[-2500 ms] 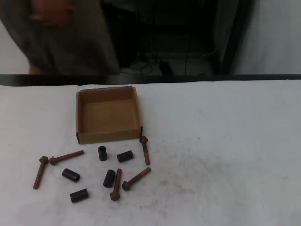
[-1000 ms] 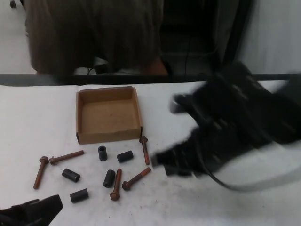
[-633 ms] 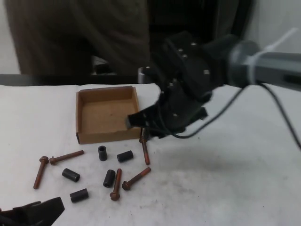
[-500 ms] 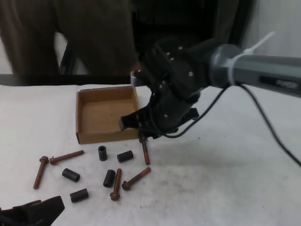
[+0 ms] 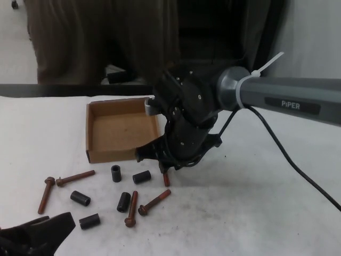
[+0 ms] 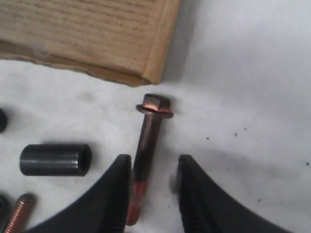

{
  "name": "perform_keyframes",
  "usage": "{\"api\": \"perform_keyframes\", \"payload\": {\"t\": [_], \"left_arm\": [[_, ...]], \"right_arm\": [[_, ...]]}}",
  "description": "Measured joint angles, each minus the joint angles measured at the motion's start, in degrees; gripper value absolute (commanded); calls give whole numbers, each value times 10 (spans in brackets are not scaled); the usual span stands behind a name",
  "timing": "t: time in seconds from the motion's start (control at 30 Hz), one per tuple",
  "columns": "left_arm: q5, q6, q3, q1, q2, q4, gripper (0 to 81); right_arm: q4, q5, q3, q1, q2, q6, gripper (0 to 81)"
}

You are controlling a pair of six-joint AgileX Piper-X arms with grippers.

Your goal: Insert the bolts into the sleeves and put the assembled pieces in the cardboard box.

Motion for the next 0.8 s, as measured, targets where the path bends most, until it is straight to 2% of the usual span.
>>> {"api": "perform_keyframes", "payload": {"t": [0.8], "left_arm": [[4,0,0,0,0,0,458]], "right_arm": [[-35,21,-1,0,16,43,300]]}}
